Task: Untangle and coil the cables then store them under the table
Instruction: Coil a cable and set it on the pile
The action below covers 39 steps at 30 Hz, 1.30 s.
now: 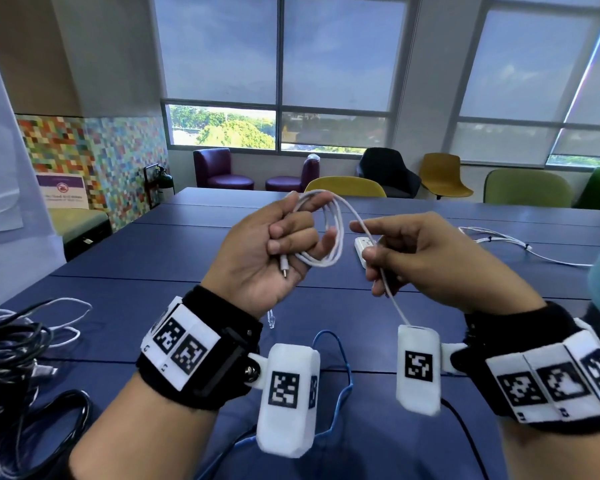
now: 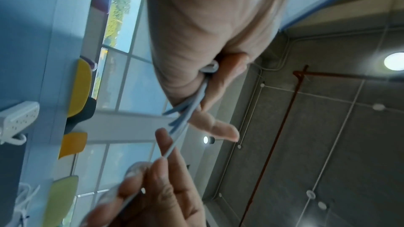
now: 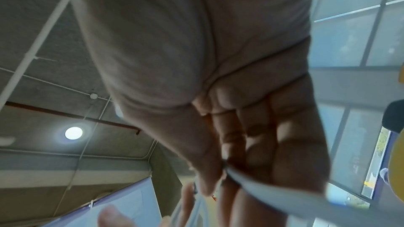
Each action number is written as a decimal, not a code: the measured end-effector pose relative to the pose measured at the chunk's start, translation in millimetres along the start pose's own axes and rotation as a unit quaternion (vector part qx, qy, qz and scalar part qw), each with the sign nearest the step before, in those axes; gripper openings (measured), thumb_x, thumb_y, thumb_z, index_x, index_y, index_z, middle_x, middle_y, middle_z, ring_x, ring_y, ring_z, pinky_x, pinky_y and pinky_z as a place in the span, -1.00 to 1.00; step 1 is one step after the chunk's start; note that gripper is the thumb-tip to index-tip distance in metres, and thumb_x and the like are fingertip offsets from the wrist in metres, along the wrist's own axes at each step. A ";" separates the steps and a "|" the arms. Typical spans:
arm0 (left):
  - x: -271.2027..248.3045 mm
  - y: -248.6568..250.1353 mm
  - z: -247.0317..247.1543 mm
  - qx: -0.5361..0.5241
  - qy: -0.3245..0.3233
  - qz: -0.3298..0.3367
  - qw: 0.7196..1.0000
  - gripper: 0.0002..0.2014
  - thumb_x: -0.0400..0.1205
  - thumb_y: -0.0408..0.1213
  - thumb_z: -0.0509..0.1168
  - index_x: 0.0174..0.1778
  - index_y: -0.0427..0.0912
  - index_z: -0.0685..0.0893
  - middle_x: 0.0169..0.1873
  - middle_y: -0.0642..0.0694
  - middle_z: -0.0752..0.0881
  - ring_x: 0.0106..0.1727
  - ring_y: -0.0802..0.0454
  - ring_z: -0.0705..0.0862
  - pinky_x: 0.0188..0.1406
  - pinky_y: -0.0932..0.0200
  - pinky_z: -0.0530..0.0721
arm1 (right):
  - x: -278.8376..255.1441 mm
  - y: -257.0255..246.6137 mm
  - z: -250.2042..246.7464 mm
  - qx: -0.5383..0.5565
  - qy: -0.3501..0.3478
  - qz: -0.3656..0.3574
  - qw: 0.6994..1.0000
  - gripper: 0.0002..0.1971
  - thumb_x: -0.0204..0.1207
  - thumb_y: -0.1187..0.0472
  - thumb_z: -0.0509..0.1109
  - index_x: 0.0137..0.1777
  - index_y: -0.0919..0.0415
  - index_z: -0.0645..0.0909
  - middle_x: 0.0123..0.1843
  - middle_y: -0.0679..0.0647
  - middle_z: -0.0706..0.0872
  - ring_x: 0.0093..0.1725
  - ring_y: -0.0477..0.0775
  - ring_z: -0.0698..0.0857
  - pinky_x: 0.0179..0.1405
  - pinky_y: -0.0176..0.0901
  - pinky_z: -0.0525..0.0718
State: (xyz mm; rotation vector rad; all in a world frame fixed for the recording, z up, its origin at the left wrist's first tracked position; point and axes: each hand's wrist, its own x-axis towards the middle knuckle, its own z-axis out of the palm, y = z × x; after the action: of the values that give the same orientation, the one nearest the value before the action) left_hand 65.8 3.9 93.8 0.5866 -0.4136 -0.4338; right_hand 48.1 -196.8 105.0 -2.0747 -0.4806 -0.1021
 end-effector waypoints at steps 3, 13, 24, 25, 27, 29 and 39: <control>0.3 8.0 -4.6 -0.099 0.009 0.032 0.994 -0.72 0.75 -0.30 0.04 0.23 -0.41 0.52 -0.69 0.04 0.30 -0.75 0.16 0.28 -0.14 0.19 0.78 | -1.2 -1.9 0.1 0.053 -0.003 -0.007 0.999 -0.66 0.63 0.40 0.33 0.37 0.15 0.58 -0.30 0.23 0.75 -0.38 0.17 0.76 -0.36 -0.11 0.74; -2.2 6.6 3.8 -0.169 0.043 0.114 0.978 -0.71 0.73 -0.32 0.08 0.15 -0.48 0.56 -0.70 0.04 0.28 -0.74 0.14 0.26 -0.22 0.25 0.76 | 14.3 9.7 33.9 -0.125 0.152 -0.044 0.979 -0.84 0.54 0.22 0.48 0.06 0.00 0.83 -0.20 -0.21 0.81 -0.24 -0.27 0.72 -0.28 -0.55 0.54; -2.4 1.0 8.1 -0.063 0.016 0.064 0.996 -0.72 0.77 -0.24 0.03 -0.16 -0.25 0.54 -0.75 0.06 0.24 -0.79 0.14 0.24 -0.61 0.40 0.43 | 9.9 1.9 45.9 -0.211 0.122 -0.076 0.967 -0.80 0.49 0.12 0.53 -0.36 -0.10 0.69 -0.31 -0.09 0.64 -0.31 -0.17 0.54 -0.31 -0.30 0.38; -3.1 0.5 8.7 -0.057 0.003 0.051 0.997 -0.72 0.77 -0.24 0.01 -0.21 -0.21 0.50 -0.75 0.06 0.25 -0.79 0.14 0.25 -0.62 0.40 0.41 | 11.1 4.3 47.2 -0.192 0.132 -0.074 0.970 -0.77 0.48 0.12 0.54 -0.41 -0.04 0.68 -0.42 -0.04 0.63 -0.42 -0.17 0.50 -0.37 -0.30 0.38; -3.9 -3.6 10.3 -0.048 -0.032 0.023 0.998 -0.71 0.77 -0.24 -0.04 -0.24 -0.17 0.45 -0.75 0.05 0.27 -0.80 0.15 0.29 -0.61 0.38 0.40 | 11.5 5.1 50.7 -0.116 0.143 -0.075 0.980 -0.71 0.49 0.09 0.54 -0.39 0.22 0.73 -0.53 0.17 0.61 -0.55 -0.13 0.41 -0.53 -0.17 0.40; -4.1 -9.5 12.3 -0.044 -0.053 0.003 0.998 -0.72 0.75 -0.26 -0.06 -0.25 -0.15 0.43 -0.76 0.05 0.28 -0.79 0.15 0.31 -0.60 0.37 0.40 | 10.9 3.9 54.2 -0.023 0.137 -0.079 0.987 -0.69 0.47 0.19 0.55 -0.40 0.41 0.70 -0.51 0.31 0.66 -0.58 -0.03 0.55 -0.55 -0.11 0.57; -1.1 -9.1 9.6 -0.016 -0.021 0.022 0.999 -0.71 0.75 -0.25 -0.06 -0.28 -0.13 0.41 -0.76 0.07 0.23 -0.80 0.18 0.25 -0.52 0.31 0.48 | 11.0 -4.6 53.8 0.324 -0.030 -0.017 0.946 -0.76 0.52 0.52 0.34 0.13 0.66 0.64 0.15 0.59 0.70 0.10 0.32 0.75 0.09 -0.01 0.77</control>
State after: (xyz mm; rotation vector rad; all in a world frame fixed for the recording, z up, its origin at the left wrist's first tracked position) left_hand 57.8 -6.6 95.2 0.5369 -0.4577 -0.4103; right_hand 50.0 -146.3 83.2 -1.4258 -0.5046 0.0909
